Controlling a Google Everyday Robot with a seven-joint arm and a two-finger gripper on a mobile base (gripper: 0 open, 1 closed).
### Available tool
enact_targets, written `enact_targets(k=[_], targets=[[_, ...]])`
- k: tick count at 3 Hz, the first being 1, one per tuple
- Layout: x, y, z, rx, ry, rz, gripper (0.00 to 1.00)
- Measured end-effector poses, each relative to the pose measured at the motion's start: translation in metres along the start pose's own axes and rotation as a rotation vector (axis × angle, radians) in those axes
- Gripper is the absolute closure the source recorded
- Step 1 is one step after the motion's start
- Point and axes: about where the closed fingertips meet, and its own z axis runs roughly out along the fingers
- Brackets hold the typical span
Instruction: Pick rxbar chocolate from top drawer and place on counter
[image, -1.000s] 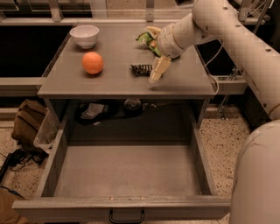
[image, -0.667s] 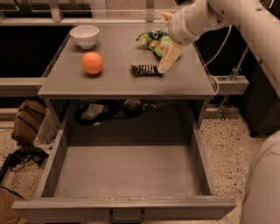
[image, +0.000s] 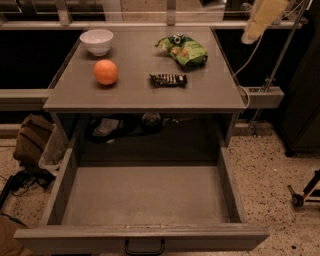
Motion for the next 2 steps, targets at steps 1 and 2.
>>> enact_targets(k=[1,2], targets=[[-0.015,0.009,-0.094,0.039,0.120,-0.020,0.00],[-0.031,0.006,-0.142,0.094,0.132,-0.043,0.00]])
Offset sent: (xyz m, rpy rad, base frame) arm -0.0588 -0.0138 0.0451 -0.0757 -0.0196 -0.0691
